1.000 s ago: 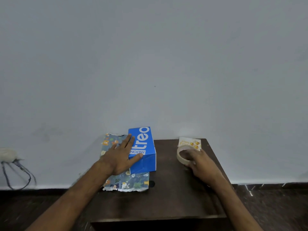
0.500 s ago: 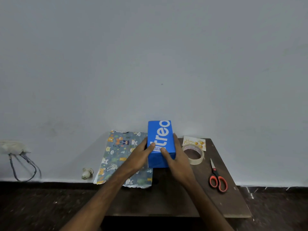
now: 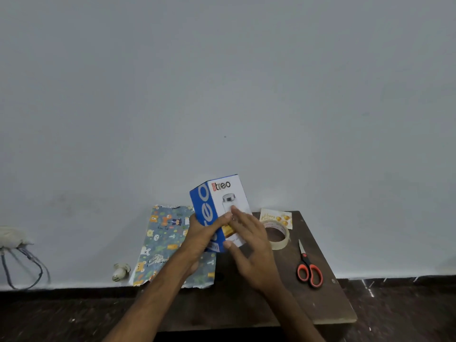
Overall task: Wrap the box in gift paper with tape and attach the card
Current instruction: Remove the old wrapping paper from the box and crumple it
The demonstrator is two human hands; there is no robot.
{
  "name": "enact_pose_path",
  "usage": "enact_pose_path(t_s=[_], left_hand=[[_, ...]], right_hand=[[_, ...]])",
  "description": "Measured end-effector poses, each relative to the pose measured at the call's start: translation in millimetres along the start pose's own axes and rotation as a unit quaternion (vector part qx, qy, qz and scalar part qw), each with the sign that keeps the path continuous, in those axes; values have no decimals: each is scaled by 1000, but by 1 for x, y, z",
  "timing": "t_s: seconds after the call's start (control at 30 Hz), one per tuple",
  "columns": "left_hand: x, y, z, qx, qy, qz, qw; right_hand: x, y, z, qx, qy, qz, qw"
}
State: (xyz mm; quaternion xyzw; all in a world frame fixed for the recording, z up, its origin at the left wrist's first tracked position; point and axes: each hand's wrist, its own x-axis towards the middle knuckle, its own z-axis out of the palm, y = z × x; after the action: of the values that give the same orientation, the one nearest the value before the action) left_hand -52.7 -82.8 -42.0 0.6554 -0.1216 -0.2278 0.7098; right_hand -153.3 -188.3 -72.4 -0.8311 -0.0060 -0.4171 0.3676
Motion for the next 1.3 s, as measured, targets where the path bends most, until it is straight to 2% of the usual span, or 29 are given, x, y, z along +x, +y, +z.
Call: enact_pose_path(t_s=[0.1,0.13,0.2,0.27,0.37,0.43,0.53,0.6,0.73,0.8,0.83,0.9,1.0,1.07,1.1,1.13,1.2,1.23,1.3], left_hand=[[1,1,-11,3,-13,-38,999],[0,2,-12,6,-25,-43,999],[-3,1,-12,10,-54,-50,997],[-5,-2,-7,26,-72,-54,996],[-3,-7,2,25,-71,-67,995],[0,-9,5,1,-53,-64,997],[9,-15,7,-8,-28,-54,998],[11,-17,10,-11,-15,-57,998],[3,-16,14,-59,-17,-76,995],[-1,-15,15,-43,-25,-75,996],[-2,-13,15,-14,-27,-67,997],[0,-11,12,60,-22,-28,998],[-4,-4,12,68,-44,6,997],[-8,1,18,44,-70,8,997],[-11,3,22,26,-77,10,997],[-12,4,24,13,-71,17,997],[-9,4,23,-16,-45,26,999],[-9,5,20,-35,-34,22,999],[-10,6,12,-63,-16,8,998]], right_hand=[[4,5,-8,147,126,148,970],[6,7,-11,187,128,199,953],[7,11,-12,281,50,267,920],[8,10,-12,324,-27,278,904],[8,15,-15,311,-48,268,910],[8,18,-18,326,-12,284,902],[9,22,-24,325,109,330,879],[12,25,-28,331,107,340,874],[15,22,-29,450,49,346,821],[14,21,-26,521,16,352,778],[15,20,-26,530,7,353,771],[15,21,-25,469,35,337,815],[11,18,-20,303,67,265,913],[9,13,-16,78,54,179,979],[7,11,-14,-34,40,126,991],[6,8,-13,-100,27,67,992],[5,2,-12,-100,8,-8,995],[4,-2,-12,-39,16,-11,999],[3,1,-15,137,56,70,987]])
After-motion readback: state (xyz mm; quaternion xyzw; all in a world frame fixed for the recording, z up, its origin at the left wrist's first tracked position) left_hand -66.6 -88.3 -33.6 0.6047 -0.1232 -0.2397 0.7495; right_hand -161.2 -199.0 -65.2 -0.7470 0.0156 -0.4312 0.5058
